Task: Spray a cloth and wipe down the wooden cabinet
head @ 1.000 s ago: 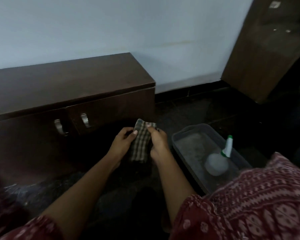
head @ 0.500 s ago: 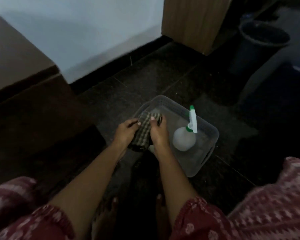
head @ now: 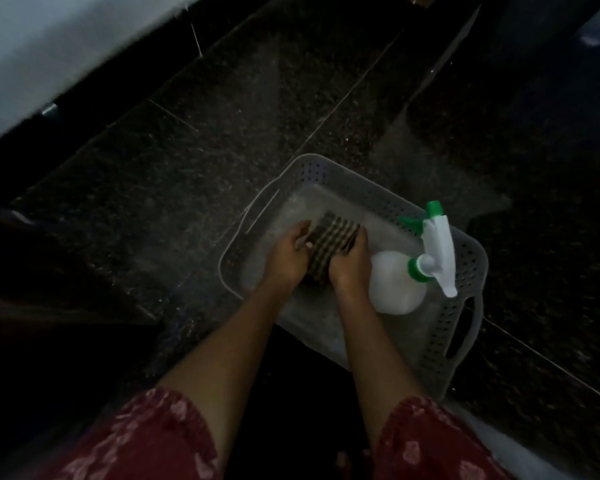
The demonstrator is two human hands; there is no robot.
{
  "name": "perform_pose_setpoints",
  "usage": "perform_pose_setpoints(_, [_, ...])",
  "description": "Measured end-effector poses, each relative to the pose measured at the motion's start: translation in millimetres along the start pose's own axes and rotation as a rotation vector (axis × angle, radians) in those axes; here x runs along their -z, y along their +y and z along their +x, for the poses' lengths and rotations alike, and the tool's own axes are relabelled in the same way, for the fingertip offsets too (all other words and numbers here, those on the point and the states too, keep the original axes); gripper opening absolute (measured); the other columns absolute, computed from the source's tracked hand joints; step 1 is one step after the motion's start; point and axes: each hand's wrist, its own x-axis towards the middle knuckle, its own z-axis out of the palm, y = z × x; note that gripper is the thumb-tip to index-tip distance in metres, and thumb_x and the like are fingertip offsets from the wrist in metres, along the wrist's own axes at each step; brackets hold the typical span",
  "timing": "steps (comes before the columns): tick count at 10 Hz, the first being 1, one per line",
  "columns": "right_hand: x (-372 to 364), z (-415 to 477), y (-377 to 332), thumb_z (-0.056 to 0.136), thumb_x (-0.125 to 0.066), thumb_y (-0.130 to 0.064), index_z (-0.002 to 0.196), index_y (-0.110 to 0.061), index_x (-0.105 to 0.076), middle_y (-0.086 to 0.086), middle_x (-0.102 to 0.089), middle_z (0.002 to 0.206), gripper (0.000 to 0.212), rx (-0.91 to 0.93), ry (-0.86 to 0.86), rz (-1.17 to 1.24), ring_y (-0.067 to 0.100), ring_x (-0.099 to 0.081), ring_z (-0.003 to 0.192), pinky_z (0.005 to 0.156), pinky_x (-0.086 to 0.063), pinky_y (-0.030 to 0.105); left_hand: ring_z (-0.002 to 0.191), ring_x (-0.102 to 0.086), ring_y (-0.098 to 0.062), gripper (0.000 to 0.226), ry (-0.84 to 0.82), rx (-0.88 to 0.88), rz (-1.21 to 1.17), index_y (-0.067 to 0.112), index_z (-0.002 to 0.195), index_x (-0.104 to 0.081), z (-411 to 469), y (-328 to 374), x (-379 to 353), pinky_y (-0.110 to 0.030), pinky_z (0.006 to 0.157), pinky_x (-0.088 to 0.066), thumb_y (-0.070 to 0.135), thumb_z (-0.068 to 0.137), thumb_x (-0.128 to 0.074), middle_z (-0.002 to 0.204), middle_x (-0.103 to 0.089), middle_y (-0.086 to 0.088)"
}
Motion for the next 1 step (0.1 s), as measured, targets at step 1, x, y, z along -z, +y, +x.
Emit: perform_pose_setpoints(1, [-0.9, -1.7, -13.5, 0.091, -0.041, -0.008, 0.14, -0.006, -0.033, 0.017, -0.041, 0.145, 0.05, -0.068, -0.017, -0.189, 0.032, -0.045, 0.127, 0.11, -0.036, 0.038, 0.135, -0.041, -0.027, 0.049, -0.035, 0.039, 0.165, 0.005, 0.14, -0.039, -3.7, -4.0, 4.6, -0.032, 0.114, -0.031, -0.002, 0.092, -0.041, 0.146, -0.043, -0.015])
